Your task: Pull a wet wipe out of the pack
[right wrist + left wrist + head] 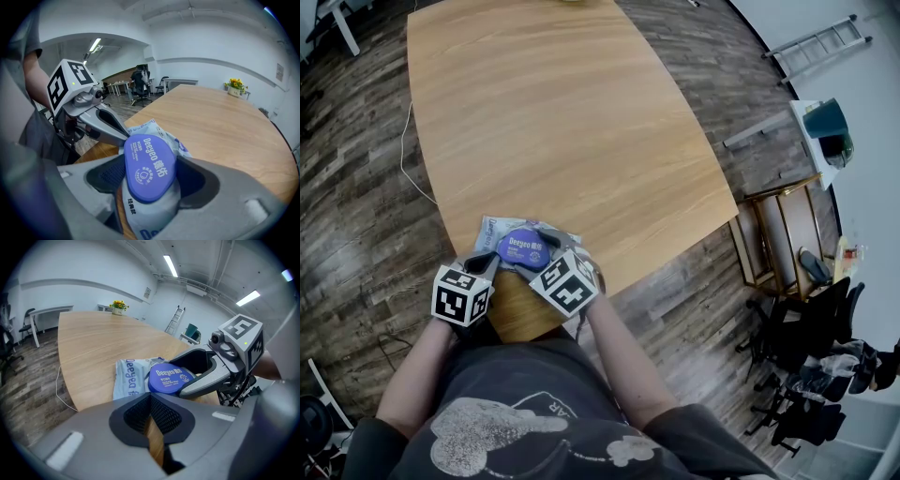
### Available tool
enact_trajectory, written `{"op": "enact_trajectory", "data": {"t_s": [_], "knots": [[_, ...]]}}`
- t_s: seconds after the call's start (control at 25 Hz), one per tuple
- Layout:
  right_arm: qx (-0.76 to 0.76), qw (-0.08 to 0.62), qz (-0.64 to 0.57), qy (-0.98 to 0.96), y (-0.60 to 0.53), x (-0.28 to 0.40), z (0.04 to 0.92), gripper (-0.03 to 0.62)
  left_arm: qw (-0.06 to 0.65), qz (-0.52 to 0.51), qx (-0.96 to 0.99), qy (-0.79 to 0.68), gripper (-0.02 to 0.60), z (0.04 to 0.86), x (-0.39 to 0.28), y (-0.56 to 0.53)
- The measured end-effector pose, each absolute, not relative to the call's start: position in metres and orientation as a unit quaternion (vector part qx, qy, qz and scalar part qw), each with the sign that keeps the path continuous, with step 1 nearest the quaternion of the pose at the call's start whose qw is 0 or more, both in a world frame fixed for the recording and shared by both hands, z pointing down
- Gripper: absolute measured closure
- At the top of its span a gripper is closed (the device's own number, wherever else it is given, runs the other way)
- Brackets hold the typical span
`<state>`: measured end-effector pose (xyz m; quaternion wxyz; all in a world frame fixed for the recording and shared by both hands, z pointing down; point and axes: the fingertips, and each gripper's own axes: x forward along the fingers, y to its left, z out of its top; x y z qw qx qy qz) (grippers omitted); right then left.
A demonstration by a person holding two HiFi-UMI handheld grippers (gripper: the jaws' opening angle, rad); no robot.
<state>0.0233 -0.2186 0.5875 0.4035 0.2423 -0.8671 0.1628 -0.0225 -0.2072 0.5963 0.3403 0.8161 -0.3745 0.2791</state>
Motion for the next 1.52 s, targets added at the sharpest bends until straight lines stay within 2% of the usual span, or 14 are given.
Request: {"op": "enact_trajectory", "data": {"t_s": [0.6, 0.88, 1.24, 1.28, 1.4, 1.52], "knots": [[0.226, 0.382, 0.209, -0.871, -0.221, 0.023, 0.582, 0.264, 0.341, 0.282, 0.817, -0.370, 0.564, 0.597, -0.023, -0.208], [0.248, 0.402, 0.164, -0.866, -0.218, 0.023, 0.582, 0.260, 0.337, 0.277, 0.822, -0.366, 0.563, 0.596, -0.022, -0.208], [0.324, 0.326, 0.139, -0.877, -0.232, 0.034, 0.543, 0.263, 0.336, 0.270, 0.825, -0.366, 0.563, 0.596, -0.022, -0.208], [0.333, 0.314, 0.138, -0.878, -0.236, 0.036, 0.535, 0.273, 0.336, 0.267, 0.826, -0.365, 0.563, 0.596, -0.022, -0.208], [0.360, 0.300, 0.125, -0.874, -0.251, 0.045, 0.523, 0.409, 0.344, 0.253, 0.829, -0.362, 0.563, 0.593, -0.025, -0.208], [0.374, 0.296, 0.127, -0.870, -0.267, 0.056, 0.523, 0.419, 0.347, 0.250, 0.827, -0.366, 0.563, 0.592, -0.027, -0.208]]}}
